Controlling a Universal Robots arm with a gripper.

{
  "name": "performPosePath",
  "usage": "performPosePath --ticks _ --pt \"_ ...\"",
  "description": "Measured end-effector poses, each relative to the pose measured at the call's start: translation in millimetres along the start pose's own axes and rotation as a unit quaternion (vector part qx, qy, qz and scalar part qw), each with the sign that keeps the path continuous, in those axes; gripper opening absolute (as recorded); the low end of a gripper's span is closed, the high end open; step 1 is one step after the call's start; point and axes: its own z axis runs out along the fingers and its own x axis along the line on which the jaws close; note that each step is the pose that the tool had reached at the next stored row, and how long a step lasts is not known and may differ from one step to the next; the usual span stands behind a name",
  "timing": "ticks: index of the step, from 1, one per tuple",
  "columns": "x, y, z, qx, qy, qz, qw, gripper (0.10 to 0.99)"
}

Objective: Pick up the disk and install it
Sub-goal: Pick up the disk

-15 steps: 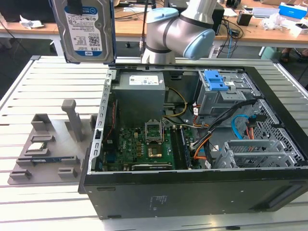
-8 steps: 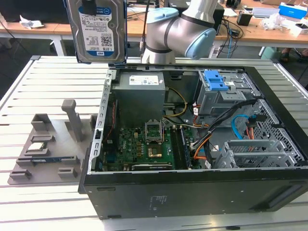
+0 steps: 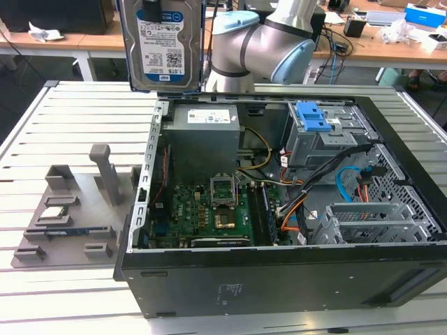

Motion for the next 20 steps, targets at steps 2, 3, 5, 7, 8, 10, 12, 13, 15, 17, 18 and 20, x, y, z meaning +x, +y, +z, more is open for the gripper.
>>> performPosePath --ticks 2,3,5,7,8,10,12,13,15,17,18,20 --pt "-0.2 -6.6 -0.5 -0.0004 0.0 0.0 1.0 0.361" --pt "-0.3 -11.4 -0.8 -0.0007 0.0 0.0 1.0 0.361" --pt "-0.6 -21.3 -1.5 -0.0012 0.0 0.0 1.0 0.361" --pt "-0.8 -28.1 -2.0 -0.0016 0.0 0.0 1.0 0.361" --pt "-0.9 -32.7 -2.3 -0.0018 0.0 0.0 1.0 0.361" --pt "-1.2 -42.8 -3.1 -0.0024 0.0 0.0 1.0 0.361" --pt "-1.4 -50.2 -3.6 -0.0029 0.0 0.0 1.0 0.361" --pt "-1.5 -52.8 -3.8 -0.003 0.0 0.0 1.0 0.361" --pt "-1.7 -58.7 -4.2 -0.0034 0.0 0.0 1.0 0.361" --pt "-1.9 -66.0 -4.8 -0.0038 0.0001 0.0 1.0 0.361" --pt "-2.0 -68.5 -4.9 -0.0039 0.0001 0.0 1.0 0.361" --pt "-2.2 -75.1 -5.4 -0.0043 0.0001 0.0 1.0 0.361"
